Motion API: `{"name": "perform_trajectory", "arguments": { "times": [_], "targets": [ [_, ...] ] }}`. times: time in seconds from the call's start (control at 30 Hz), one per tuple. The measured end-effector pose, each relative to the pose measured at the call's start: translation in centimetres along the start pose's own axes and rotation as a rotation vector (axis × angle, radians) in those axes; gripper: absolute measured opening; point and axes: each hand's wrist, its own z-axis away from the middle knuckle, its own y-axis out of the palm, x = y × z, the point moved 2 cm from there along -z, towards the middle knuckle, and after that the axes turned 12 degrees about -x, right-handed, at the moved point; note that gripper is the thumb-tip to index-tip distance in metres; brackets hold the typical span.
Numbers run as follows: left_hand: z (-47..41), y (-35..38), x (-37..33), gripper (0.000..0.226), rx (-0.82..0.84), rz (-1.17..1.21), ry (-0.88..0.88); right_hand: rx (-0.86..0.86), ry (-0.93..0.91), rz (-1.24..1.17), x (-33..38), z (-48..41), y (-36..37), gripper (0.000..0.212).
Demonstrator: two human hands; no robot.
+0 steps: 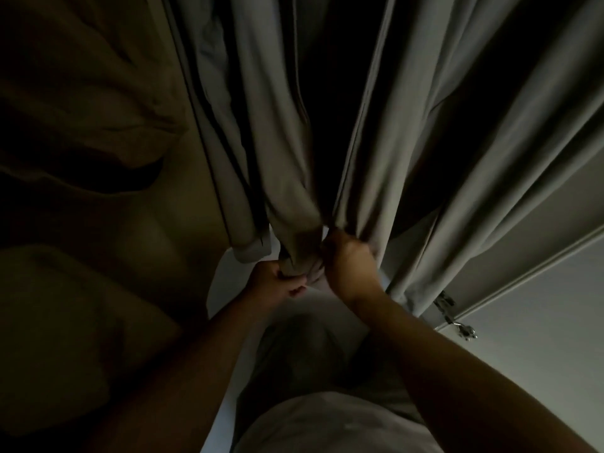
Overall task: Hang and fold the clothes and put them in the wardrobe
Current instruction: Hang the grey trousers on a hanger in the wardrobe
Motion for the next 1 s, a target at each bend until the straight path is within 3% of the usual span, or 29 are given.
{"name": "perform_trajectory", "arguments": {
  "times": [0.1, 0.23, 0.47, 0.6, 0.7, 0.8, 0.87, 0.9, 1.0],
  "targets": [
    [-0.2, -0.3, -0.4, 0.005, -0.01, 0.039, -0.054, -0.12, -0.12, 0.027, 0.8, -2.2, -2.1, 0.017],
    [-0.9, 0.3, -2.2, 0.014, -0.017, 0.376, -0.294, -0.174, -0.206, 0.05, 1.9, -2.1, -2.7, 0.019],
    [-0.5, 0.2, -1.1, 0.01, -0.068, 0.217, -0.167, -0.045, -0.254, 0.179, 2.8, -2.8, -3.6, 0.021],
    [-0.5, -1.0, 0.0, 0.019, -0.171, -0.02, -0.15, -0.362, -0.304, 0.069, 5.9, -5.5, -8.6, 0.017],
    [-0.8, -1.8, -2.0, 0.047, -0.289, -0.129, -0.188, -0.37, -0.417, 0.115, 8.6, -7.3, -11.5, 0.02],
    [0.4, -1.5, -6.8, 0.091, -0.528, -0.282, 0.01, -0.315, -0.416, 0.154, 9.4, -7.3, -11.7, 0.02],
    [1.8, -0.8, -10.4, 0.077, -0.663, -0.246, 0.371, -0.297, -0.416, 0.14, 9.7, -6.9, -11.5, 0.019],
    [2.3, -0.3, -11.9, 0.062, -0.645, -0.236, 0.541, -0.291, -0.421, 0.137, 9.9, -6.8, -11.4, 0.018],
    [3.2, 0.6, -15.3, 0.035, -0.566, -0.211, 0.779, -0.305, -0.422, 0.14, 10.3, -6.3, -11.4, 0.016]
  ]
}}
